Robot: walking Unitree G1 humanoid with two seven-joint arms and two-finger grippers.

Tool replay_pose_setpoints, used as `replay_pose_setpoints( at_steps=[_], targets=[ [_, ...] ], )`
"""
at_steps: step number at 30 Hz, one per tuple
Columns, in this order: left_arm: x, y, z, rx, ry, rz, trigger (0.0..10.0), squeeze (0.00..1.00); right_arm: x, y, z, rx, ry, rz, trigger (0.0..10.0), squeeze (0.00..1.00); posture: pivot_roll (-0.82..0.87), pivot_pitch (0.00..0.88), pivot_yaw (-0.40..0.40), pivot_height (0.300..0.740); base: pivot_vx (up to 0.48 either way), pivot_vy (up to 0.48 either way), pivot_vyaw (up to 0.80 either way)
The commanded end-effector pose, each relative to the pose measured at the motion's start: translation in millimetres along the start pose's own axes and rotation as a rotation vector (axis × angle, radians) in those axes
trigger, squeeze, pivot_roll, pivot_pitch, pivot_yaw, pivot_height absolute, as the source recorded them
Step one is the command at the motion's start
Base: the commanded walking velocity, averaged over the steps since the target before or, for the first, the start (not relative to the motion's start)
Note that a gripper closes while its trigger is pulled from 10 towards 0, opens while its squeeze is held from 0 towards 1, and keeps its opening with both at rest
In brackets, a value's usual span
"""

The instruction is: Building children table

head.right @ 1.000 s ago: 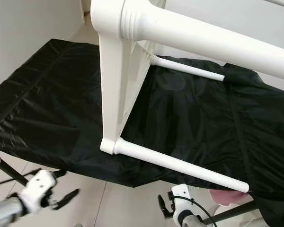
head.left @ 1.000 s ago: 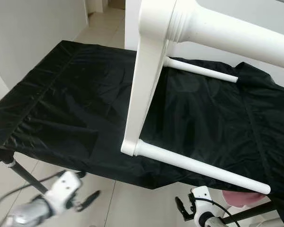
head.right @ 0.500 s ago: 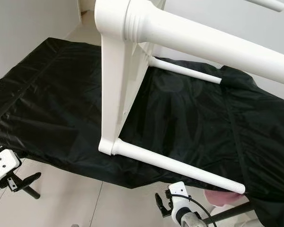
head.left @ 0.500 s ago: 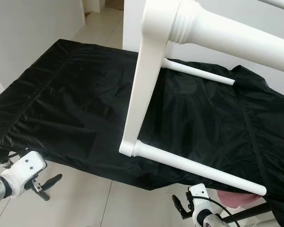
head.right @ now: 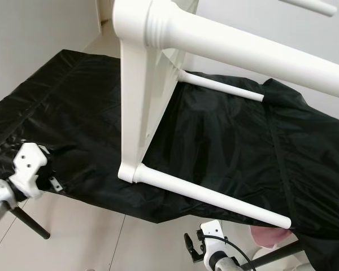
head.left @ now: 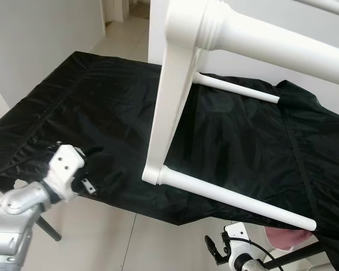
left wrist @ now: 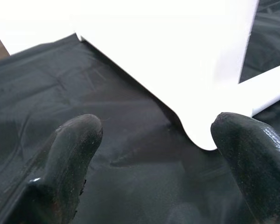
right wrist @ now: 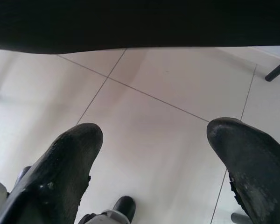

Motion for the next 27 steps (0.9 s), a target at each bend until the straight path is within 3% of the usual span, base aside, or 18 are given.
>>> replay_pose_setpoints(
  at_steps=[1, 12, 16, 20, 27],
  targets=[
    [0.5, 7.3, 4.3, -0.002, -0.006, 0.071, 10.0, 0.00, 0.3, -2.0, 3.5, 0.012, -0.019, -0.009, 10.0, 0.00, 0.04, 0.000, -0.065, 0.740, 0.000, 0.000, 0.00],
    [8.1, -30.3, 23.8, -0.073, -0.072, -0.085, 10.0, 0.00, -7.1, 2.1, 12.8, -0.014, -0.103, 0.030, 10.0, 0.00, 0.03, 0.000, -0.054, 0.740, 0.000, 0.000, 0.00],
    [9.5, -36.0, 25.7, -0.090, -0.078, -0.107, 10.0, 0.00, -9.7, 2.5, 13.5, -0.015, -0.116, 0.040, 10.0, 0.00, 0.03, 0.000, -0.053, 0.740, 0.000, 0.000, 0.00],
    [18.6, -52.5, 41.3, -0.136, -0.141, -0.165, 10.0, 0.00, -26.8, 10.9, 17.2, -0.038, -0.170, 0.167, 10.0, 0.00, 0.01, 0.000, -0.032, 0.740, 0.000, 0.000, 0.00],
    [33.3, -54.9, 57.1, -0.146, -0.200, -0.147, 10.0, 0.00, -33.2, 6.0, 25.4, -0.073, -0.199, 0.211, 10.0, 0.00, 0.00, 0.000, -0.026, 0.740, 0.000, 0.000, 0.00]
  ],
)
Point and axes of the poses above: a point about 5 cm out from each wrist's last joint towards the gripper, its own x axis pointing out of the wrist towards the gripper, its own z axis along the axis of the wrist's last joint, y = z × x, the point moved 6 cm from there along x, pointing out of the wrist towards the gripper, and after that the axes turned 1 degree about x, right-handed, at the moved point
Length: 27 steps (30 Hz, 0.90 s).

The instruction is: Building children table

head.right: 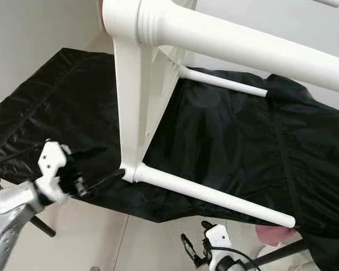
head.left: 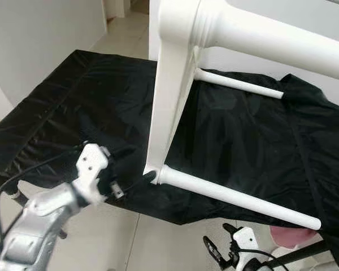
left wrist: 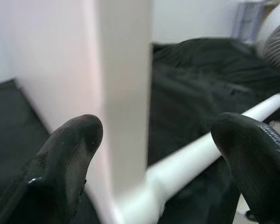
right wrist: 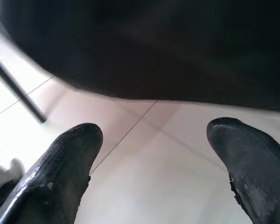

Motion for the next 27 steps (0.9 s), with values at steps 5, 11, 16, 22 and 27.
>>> replay_pose_setpoints(
  at_steps=[5, 11, 16, 22, 27],
  targets=[
    [14.8, 4.7, 4.0, -0.032, -0.015, 0.075, 10.0, 0.00, 0.0, -11.1, 0.9, 0.011, 0.003, -0.041, 10.0, 0.00, -0.01, 0.000, -0.016, 0.740, 0.000, 0.000, 0.00],
    [34.7, 8.8, 4.9, -0.086, -0.006, 0.196, 10.0, 0.00, 4.8, -9.8, 4.1, 0.023, -0.008, -0.055, 10.0, 0.00, -0.01, 0.000, -0.014, 0.740, 0.000, 0.000, 0.00],
    [37.0, 7.9, 3.5, -0.094, 0.015, 0.226, 10.0, 0.00, 4.9, -6.6, 4.7, 0.032, -0.009, -0.047, 10.0, 0.00, -0.01, 0.000, -0.012, 0.740, 0.000, 0.000, 0.00],
    [27.5, 2.4, -4.2, -0.046, 0.088, 0.216, 10.0, 0.00, 3.0, -6.6, 2.0, 0.036, 0.006, -0.044, 10.0, 0.00, -0.01, 0.000, -0.011, 0.740, 0.000, 0.000, 0.00],
    [21.0, -1.9, -12.5, 0.006, 0.160, 0.221, 9.1, 0.00, 1.9, -9.2, 0.7, 0.032, 0.015, -0.045, 10.0, 0.00, -0.01, 0.000, -0.020, 0.740, 0.000, 0.000, 0.00]
  ],
)
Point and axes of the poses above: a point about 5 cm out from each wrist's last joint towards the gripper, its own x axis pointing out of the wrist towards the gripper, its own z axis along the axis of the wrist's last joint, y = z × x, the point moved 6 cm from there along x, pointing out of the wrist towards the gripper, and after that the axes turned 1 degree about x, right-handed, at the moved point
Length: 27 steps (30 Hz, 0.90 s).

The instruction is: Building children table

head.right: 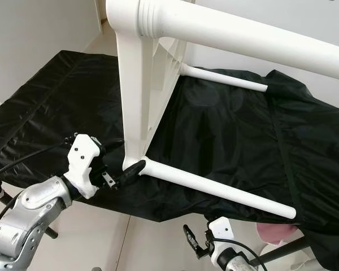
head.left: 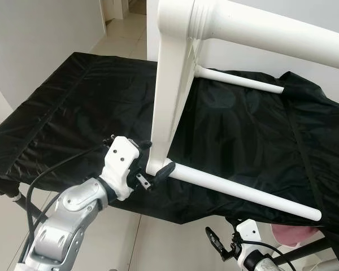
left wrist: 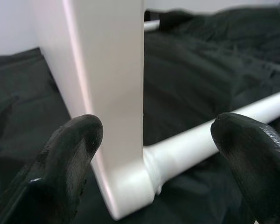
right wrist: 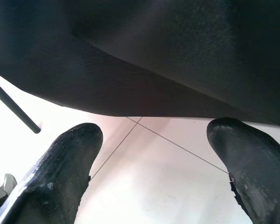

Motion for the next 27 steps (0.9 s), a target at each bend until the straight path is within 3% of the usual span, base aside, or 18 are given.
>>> replay_pose_setpoints(
  at_steps=[1, 2, 6, 10, 15, 23, 27],
  targets=[
    [-0.9, 1.6, 0.1, 0.014, 0.017, 0.044, 9.1, 0.00, -3.0, -1.9, -4.7, 0.006, 0.023, -0.001, 10.0, 0.00, -0.01, 0.000, -0.020, 0.740, 0.000, 0.000, 0.00],
    [-1.6, 1.5, 0.4, 0.010, 0.022, 0.063, 8.7, 0.00, -3.3, -2.6, -5.1, 0.004, 0.027, -0.002, 10.0, 0.00, -0.01, 0.000, -0.020, 0.740, 0.000, 0.000, 0.00],
    [-1.1, 4.2, 1.5, 0.008, 0.024, 0.120, 9.8, 0.00, -4.2, -3.7, -5.5, 0.001, 0.032, -0.001, 10.0, 0.00, -0.01, 0.000, -0.030, 0.740, 0.000, 0.000, 0.00],
    [7.4, 23.6, 5.5, 0.021, 0.014, 0.280, 10.0, 0.00, -1.8, -5.2, -4.4, -0.001, 0.039, -0.001, 10.0, 0.00, 0.00, 0.000, -0.037, 0.740, 0.000, 0.000, 0.00],
    [14.0, 27.1, 11.7, 0.033, -0.003, 0.310, 10.0, 0.00, 2.1, -5.7, -2.5, -0.002, 0.036, -0.005, 10.0, 0.00, 0.00, 0.000, -0.038, 0.740, 0.000, 0.000, 0.00],
    [26.1, 46.7, 26.7, 0.053, -0.033, 0.465, 10.0, 0.00, 9.1, -4.5, 2.0, 0.004, 0.022, -0.016, 10.0, 0.00, -0.01, 0.000, -0.037, 0.740, 0.000, 0.000, 0.00],
    [25.5, 45.5, 27.3, 0.050, -0.036, 0.456, 10.0, 0.00, 9.0, -4.4, 2.0, 0.004, 0.022, -0.017, 10.0, 0.00, -0.02, 0.000, -0.036, 0.740, 0.000, 0.000, 0.00]
  ],
)
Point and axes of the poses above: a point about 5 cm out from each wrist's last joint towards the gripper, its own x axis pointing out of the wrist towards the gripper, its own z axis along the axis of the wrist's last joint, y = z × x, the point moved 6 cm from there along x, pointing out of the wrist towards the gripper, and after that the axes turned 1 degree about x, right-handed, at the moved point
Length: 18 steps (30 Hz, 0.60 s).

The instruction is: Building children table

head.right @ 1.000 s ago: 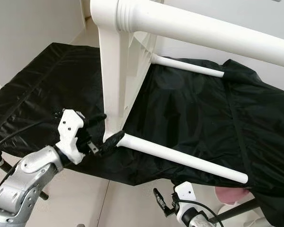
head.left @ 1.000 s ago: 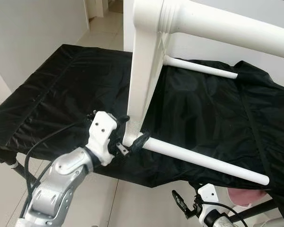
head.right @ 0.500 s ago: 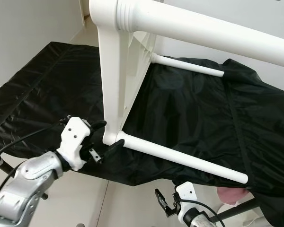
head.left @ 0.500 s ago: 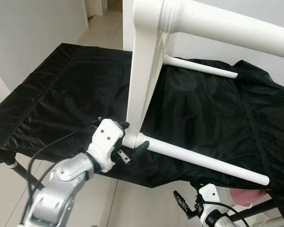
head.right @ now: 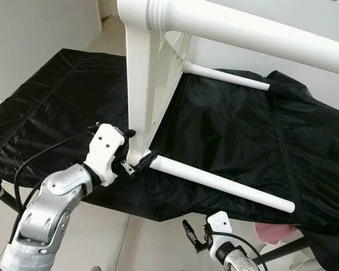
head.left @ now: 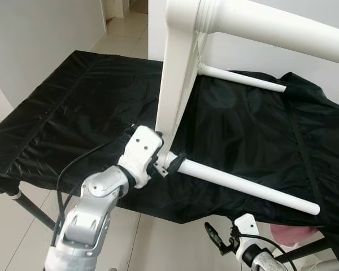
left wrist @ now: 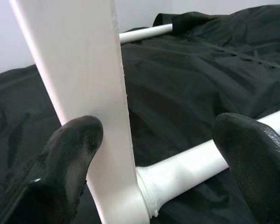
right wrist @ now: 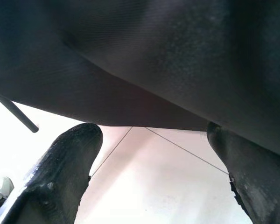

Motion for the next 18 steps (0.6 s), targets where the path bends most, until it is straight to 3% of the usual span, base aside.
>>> replay_pose_setpoints(
  at_steps=[1, 3, 5, 9, 14, 17, 18],
  targets=[
    [-8.9, 37.2, 4.1, -0.013, -0.016, 0.344, 10.0, 0.00, -1.6, 0.2, -3.0, 0.001, 0.015, 0.000, 10.0, 0.00, -0.02, 0.000, -0.037, 0.740, 0.000, 0.000, 0.00],
    [-9.8, 34.2, 3.6, -0.025, -0.019, 0.322, 10.0, 0.00, -1.9, 0.1, -3.1, 0.000, 0.016, -0.001, 10.0, 0.00, -0.02, 0.000, -0.037, 0.740, 0.000, 0.000, 0.00],
    [-15.8, 17.4, 2.9, -0.054, -0.038, 0.199, 10.0, 0.00, -4.3, -2.7, -4.4, -0.004, 0.023, -0.005, 10.0, 0.00, -0.02, 0.000, -0.038, 0.740, 0.000, 0.000, 0.00],
    [-21.6, 12.7, 2.7, -0.047, -0.046, 0.149, 10.0, 0.00, -6.1, -4.6, -5.7, -0.006, 0.028, -0.008, 10.0, 0.00, -0.01, 0.000, -0.039, 0.740, 0.000, 0.000, 0.00],
    [-28.2, 25.6, 2.3, -0.021, -0.038, 0.190, 10.0, 0.00, -7.2, -5.2, -6.5, -0.008, 0.031, -0.010, 10.0, 0.00, 0.00, 0.000, -0.038, 0.740, 0.000, 0.000, 0.00],
    [-35.2, 50.5, -1.2, -0.006, -0.019, 0.338, 10.0, 0.00, -5.4, -3.3, -7.6, -0.009, 0.039, 0.002, 10.0, 0.00, 0.01, 0.000, -0.047, 0.740, 0.000, 0.000, 0.00],
    [-35.2, 50.5, -1.2, -0.006, -0.019, 0.338, 10.0, 0.00, -5.4, -3.3, -7.6, -0.009, 0.039, 0.002, 10.0, 0.00, 0.01, 0.000, -0.047, 0.740, 0.000, 0.000, 0.00]
  ],
)
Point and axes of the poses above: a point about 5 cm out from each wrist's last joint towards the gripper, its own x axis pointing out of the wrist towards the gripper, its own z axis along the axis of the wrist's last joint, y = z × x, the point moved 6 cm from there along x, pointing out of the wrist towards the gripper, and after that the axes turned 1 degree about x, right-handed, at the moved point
